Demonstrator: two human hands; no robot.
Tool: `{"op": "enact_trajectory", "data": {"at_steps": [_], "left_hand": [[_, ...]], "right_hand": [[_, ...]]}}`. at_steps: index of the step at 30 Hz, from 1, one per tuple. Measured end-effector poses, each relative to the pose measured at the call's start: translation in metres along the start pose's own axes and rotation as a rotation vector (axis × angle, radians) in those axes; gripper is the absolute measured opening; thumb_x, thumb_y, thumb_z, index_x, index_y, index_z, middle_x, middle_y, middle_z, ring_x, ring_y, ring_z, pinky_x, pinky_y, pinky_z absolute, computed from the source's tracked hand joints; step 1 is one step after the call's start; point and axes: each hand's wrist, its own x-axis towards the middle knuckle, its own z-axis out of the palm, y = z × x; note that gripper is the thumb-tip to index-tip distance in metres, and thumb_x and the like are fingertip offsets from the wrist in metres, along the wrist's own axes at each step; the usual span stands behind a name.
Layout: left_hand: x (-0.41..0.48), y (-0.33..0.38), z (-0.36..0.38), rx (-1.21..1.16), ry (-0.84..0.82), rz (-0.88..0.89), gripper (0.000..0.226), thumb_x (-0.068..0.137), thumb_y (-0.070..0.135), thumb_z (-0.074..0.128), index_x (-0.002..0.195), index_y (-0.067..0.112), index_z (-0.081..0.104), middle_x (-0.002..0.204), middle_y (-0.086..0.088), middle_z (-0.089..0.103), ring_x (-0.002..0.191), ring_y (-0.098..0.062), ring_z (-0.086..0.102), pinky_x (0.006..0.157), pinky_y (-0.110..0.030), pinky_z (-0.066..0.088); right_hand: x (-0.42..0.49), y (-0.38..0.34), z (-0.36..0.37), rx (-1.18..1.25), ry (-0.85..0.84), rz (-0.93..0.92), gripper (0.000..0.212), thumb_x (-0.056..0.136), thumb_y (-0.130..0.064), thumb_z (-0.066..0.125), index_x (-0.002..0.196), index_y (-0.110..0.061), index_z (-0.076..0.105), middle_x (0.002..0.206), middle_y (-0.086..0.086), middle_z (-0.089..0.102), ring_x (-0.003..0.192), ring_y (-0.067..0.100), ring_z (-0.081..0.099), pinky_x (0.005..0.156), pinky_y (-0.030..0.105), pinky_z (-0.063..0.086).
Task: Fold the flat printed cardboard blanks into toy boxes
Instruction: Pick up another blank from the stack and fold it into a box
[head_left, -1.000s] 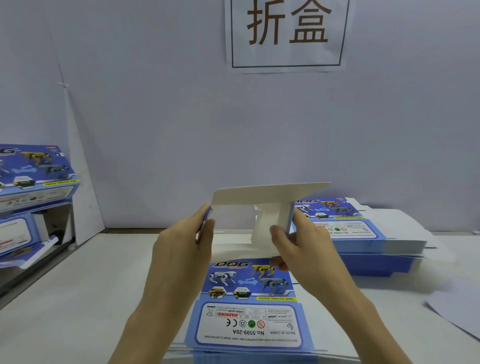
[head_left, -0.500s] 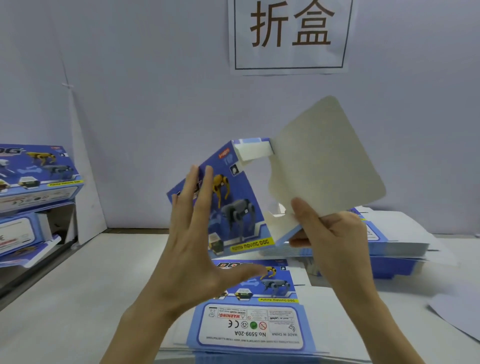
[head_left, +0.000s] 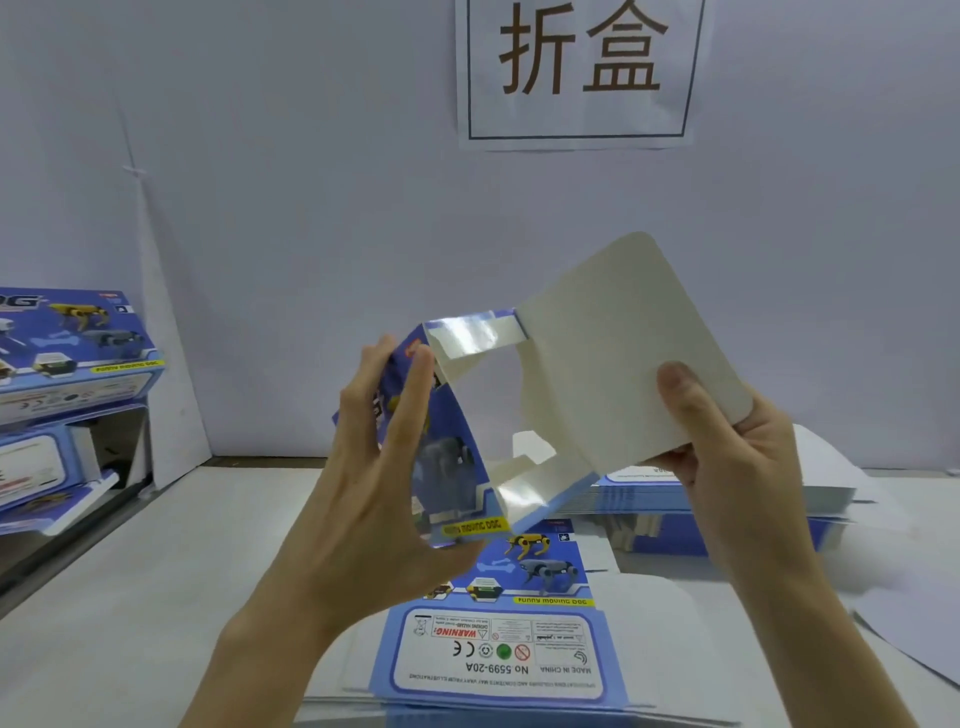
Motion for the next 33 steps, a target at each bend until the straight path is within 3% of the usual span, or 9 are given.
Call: {"op": "enact_trajectory", "data": {"at_steps": [3,8,11,13,15,18,21,27,33], "left_hand": [[0.003,0.002,-0.005,0.103,0.017,0.05,0.101,0.069,0.065,0.066,0.15,0.033,0.013,0.156,-0.019,0.001,0.146,-0.036,0.017,0.099,-0.055,0.045],[0.006,0.001,-0.008,-0.021,0.045,0.098,0.085,0.061,0.051,0.083,0.125,0.032,0.03,0.148,-0.021,0.017,0.142,-0.014,0.021,0.106,-0.008,0.029],[0.007,0.008,-0.003,-0.02,0.047,0.128,0.087,0.051,0.043,0.09,0.119,0.023,0.04,0.145,-0.02,0.02,0.139,-0.021,0.028,0.106,-0.012,0.031],[0.008,0.014,0.001,-0.019,0.031,0.141,0.086,0.051,0.043,0.09,0.119,0.022,0.042,0.145,-0.018,0.021,0.139,-0.023,0.029,0.104,-0.018,0.034],[0.008,0.017,0.002,-0.011,0.015,0.148,0.082,0.055,0.045,0.084,0.121,0.023,0.041,0.146,-0.015,0.019,0.138,-0.025,0.029,0.099,-0.024,0.039],[0.007,0.017,-0.004,-0.001,0.006,0.11,0.082,0.064,0.055,0.075,0.13,0.025,0.038,0.149,-0.016,0.015,0.139,-0.033,0.031,0.097,-0.039,0.047],[0.008,0.016,-0.009,0.054,0.006,0.091,0.086,0.065,0.06,0.073,0.135,0.026,0.035,0.15,-0.016,0.015,0.139,-0.036,0.031,0.097,-0.056,0.047],[0.01,0.019,-0.01,0.195,0.036,0.093,0.086,0.069,0.071,0.06,0.137,0.025,0.036,0.149,-0.024,0.022,0.143,-0.029,0.022,0.111,-0.066,0.019],[0.009,0.026,-0.001,0.166,-0.01,0.081,0.076,0.067,0.06,0.064,0.132,0.029,0.04,0.149,-0.018,0.018,0.136,-0.033,0.032,0.098,-0.067,0.038]], "right_hand": [[0.001,-0.001,-0.002,-0.017,-0.037,0.017,0.016,0.076,-0.036,0.061,0.075,-0.032,0.076,0.07,-0.007,0.07,0.067,0.007,0.066,0.056,0.025,0.057],[0.004,0.008,-0.003,0.265,0.007,0.233,0.017,0.079,-0.026,0.061,0.084,-0.017,0.075,0.079,-0.001,0.073,0.071,0.011,0.07,0.053,0.026,0.056],[0.005,0.028,0.004,0.497,0.102,0.697,0.024,0.087,-0.01,0.059,0.108,0.0,0.066,0.091,0.013,0.075,0.08,0.019,0.072,0.053,0.034,0.06],[0.001,0.039,0.008,0.681,-0.006,0.982,0.048,0.07,0.005,0.074,0.115,0.013,0.062,0.111,0.026,0.067,0.108,0.023,0.061,0.08,0.04,0.051],[-0.001,0.042,0.008,0.756,-0.062,1.045,0.067,0.046,0.014,0.085,0.109,0.019,0.062,0.113,0.03,0.064,0.115,0.025,0.053,0.086,0.038,0.045],[0.004,0.039,0.005,0.605,0.048,0.885,0.042,0.078,-0.005,0.068,0.118,0.008,0.061,0.106,0.021,0.071,0.09,0.022,0.07,0.067,0.036,0.059],[0.009,0.03,-0.004,0.353,0.147,0.457,0.023,0.093,-0.011,0.054,0.115,-0.009,0.063,0.085,0.002,0.075,0.069,0.011,0.071,0.051,0.025,0.057],[0.003,0.025,-0.007,0.002,0.151,0.001,0.041,0.095,-0.009,0.055,0.11,-0.044,0.07,0.091,-0.016,0.07,0.074,0.007,0.058,0.056,0.026,0.052],[0.001,0.021,-0.008,-0.07,0.18,-0.114,0.033,0.096,-0.017,0.054,0.103,-0.045,0.071,0.084,-0.019,0.069,0.071,0.001,0.053,0.065,0.033,0.046]]}}
